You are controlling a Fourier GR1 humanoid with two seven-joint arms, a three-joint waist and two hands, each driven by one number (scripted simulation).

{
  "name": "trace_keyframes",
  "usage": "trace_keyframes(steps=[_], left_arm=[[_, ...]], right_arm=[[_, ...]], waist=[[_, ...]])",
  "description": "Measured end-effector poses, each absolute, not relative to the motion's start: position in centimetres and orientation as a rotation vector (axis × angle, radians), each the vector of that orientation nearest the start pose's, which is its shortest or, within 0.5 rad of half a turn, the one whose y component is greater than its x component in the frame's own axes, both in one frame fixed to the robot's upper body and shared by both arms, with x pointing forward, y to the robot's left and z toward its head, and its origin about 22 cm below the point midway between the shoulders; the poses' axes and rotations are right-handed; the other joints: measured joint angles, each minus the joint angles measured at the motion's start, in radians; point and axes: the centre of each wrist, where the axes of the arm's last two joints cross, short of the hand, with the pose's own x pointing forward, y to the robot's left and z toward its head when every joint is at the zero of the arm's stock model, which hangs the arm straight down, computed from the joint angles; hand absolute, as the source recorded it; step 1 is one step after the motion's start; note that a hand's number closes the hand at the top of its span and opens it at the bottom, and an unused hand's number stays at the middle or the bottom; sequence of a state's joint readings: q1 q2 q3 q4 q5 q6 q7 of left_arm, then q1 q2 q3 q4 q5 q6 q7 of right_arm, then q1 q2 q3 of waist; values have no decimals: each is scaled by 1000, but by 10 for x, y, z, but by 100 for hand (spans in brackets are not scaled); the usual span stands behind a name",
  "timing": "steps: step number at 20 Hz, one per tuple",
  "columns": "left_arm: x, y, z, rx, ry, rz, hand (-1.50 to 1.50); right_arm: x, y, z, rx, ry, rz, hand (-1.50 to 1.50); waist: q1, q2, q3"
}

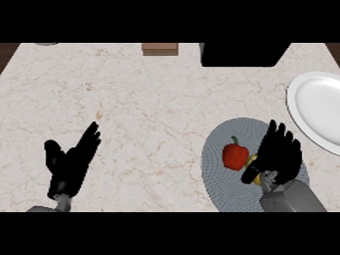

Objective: Pick the squash from the placemat and place it in the plate

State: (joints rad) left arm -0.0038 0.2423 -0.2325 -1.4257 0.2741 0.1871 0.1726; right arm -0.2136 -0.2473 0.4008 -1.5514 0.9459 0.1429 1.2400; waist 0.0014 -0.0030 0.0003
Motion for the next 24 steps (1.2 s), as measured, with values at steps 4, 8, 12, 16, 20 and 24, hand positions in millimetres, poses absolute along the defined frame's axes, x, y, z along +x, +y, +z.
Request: trace_keyframes(steps=[4,8,12,16,20,24], left_arm=[[235,242,-32,10,-1205,-5,0],[234,242,-32,3,-1210,-9,0],[232,239,-32,2,-1211,-7,0],[233,236,-30,7,-1204,-4,0],[234,236,-30,7,-1192,-2,0],[230,241,-33,12,-1200,4,0]], right_arm=[[269,-174,31,-1146,-512,704,-150],[271,-171,22,-1129,-480,716,150],[271,-170,15,-1094,-448,756,150],[271,-172,12,-1106,-444,802,150],[266,-174,15,-1135,-449,834,150],[235,-171,17,-1049,-643,1012,150]], waist=[[-1,0,0],[0,0,1],[2,-2,-1],[1,-4,-4],[-1,-3,-3],[-11,-6,-1]])
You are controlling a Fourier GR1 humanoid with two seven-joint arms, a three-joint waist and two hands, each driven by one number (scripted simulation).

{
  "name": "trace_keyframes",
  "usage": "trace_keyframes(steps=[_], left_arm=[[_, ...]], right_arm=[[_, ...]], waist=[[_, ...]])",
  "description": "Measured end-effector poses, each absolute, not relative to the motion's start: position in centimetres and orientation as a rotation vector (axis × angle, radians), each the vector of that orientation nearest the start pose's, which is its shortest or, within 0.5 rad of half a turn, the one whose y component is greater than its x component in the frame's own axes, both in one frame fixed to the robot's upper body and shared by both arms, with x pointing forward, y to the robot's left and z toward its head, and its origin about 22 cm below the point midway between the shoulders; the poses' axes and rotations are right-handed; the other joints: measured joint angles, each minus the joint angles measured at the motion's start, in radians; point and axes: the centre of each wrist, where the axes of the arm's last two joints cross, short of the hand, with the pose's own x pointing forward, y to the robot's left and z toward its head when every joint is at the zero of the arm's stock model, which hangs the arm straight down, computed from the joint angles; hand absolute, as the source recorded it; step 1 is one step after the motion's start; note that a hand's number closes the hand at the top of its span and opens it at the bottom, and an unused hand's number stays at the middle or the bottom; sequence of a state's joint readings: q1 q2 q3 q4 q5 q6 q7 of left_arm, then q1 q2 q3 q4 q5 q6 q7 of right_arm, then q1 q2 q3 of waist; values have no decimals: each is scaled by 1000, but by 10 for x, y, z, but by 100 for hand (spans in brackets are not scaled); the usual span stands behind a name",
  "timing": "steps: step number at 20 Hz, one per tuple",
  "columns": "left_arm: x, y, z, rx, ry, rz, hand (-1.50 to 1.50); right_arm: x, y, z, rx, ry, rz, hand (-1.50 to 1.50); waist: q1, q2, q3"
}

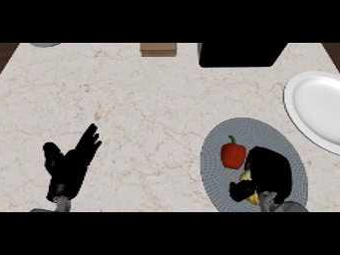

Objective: Pick the squash from the placemat and place it in the plate

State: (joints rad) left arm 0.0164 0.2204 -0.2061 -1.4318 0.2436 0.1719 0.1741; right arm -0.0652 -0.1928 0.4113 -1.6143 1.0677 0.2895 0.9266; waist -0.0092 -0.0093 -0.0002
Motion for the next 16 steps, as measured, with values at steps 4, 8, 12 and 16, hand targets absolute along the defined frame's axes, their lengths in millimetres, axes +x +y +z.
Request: trace_keyframes(steps=[4,8,12,16], left_arm=[[229,242,-34,15,-1186,15,0],[224,247,-36,19,-1184,27,0],[222,252,-36,29,-1187,36,0],[223,247,-35,36,-1199,29,0]], right_arm=[[202,-150,30,-849,-1007,1194,150],[176,-154,61,-749,-1393,1153,150],[149,-178,84,-743,-1640,1015,150],[131,-207,96,-761,-1749,809,150]], waist=[[-10,-6,4],[-28,-11,6],[-41,-9,6],[-35,-3,6]])
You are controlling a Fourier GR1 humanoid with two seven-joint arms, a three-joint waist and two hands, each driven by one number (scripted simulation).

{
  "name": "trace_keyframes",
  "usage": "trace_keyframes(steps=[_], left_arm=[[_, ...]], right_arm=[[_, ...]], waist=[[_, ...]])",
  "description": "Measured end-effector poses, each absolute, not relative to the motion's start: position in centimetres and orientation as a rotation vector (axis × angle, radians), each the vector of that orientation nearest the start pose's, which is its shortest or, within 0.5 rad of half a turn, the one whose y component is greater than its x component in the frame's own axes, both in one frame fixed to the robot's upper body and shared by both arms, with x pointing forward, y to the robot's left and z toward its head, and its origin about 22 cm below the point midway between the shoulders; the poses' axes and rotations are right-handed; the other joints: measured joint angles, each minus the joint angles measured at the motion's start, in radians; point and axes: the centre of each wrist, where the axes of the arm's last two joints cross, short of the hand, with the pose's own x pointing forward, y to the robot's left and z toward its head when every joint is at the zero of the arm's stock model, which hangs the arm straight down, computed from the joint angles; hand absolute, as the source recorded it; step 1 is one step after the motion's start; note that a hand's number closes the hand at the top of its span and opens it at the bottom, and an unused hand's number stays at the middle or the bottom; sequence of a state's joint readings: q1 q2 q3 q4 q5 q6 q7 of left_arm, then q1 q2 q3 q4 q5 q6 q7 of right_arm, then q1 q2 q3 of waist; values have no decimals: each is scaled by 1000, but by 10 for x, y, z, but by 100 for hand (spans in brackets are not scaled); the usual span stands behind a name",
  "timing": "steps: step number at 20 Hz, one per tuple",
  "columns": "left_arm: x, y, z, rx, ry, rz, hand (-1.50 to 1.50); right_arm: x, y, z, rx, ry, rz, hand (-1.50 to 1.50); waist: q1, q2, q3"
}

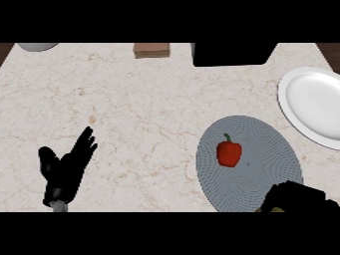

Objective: Pick the squash from the placemat and place it in the plate

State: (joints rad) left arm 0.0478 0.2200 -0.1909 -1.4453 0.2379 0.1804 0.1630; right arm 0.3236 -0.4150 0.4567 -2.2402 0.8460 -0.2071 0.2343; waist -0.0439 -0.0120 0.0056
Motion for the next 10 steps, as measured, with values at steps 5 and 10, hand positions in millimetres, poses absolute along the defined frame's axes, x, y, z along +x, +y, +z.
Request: trace_keyframes(steps=[5,10], left_arm=[[226,243,-37,26,-1210,27,0],[230,240,-31,12,-1203,11,0]], right_arm=[[126,-248,93,-771,-1773,574,150],[145,-292,84,-751,-1791,366,150]], waist=[[13,5,1],[30,8,-1]])
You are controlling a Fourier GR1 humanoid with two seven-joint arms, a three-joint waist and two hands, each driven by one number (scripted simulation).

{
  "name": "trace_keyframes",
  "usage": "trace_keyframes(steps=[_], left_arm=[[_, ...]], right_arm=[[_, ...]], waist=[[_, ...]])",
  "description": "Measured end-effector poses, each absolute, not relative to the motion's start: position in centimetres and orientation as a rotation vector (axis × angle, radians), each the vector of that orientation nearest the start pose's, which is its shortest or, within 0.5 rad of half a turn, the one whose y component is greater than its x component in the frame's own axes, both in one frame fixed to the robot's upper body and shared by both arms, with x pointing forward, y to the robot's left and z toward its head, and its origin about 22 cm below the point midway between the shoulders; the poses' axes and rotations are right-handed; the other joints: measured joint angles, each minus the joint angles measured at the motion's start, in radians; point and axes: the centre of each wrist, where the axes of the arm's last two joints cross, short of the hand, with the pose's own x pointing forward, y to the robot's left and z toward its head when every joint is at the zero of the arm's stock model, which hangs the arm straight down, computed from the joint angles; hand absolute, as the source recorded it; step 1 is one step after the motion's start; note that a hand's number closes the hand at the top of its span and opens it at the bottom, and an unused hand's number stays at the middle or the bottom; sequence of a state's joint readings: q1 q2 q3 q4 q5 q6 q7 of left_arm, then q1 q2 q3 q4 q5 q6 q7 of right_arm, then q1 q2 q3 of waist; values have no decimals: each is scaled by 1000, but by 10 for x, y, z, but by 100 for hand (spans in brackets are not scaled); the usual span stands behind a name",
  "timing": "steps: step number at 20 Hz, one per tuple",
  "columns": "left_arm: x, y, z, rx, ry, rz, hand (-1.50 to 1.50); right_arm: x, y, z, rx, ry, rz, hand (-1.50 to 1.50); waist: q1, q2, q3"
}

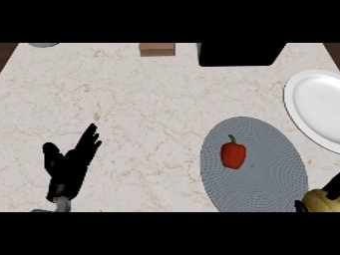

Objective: Pick the squash from the placemat and place it in the plate

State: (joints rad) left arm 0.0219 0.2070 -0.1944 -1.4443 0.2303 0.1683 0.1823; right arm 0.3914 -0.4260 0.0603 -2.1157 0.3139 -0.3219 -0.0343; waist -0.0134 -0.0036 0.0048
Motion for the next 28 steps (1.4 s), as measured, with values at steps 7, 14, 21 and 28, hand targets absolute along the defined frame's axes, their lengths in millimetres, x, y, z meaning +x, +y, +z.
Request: trace_keyframes(steps=[7,14,21,28], left_arm=[[239,239,-29,3,-1201,-9,0],[241,233,-29,-12,-1211,-22,0],[239,228,-23,-26,-1204,-34,0],[242,220,-24,-40,-1220,-52,0]], right_arm=[[193,-373,61,-875,-1806,235,150],[260,-431,46,-969,-1805,145,150],[298,-479,47,-999,-1795,126,150],[306,-495,40,-1021,-1564,272,-150]], waist=[[18,5,-1],[38,9,-1],[52,14,-1],[82,28,0]])
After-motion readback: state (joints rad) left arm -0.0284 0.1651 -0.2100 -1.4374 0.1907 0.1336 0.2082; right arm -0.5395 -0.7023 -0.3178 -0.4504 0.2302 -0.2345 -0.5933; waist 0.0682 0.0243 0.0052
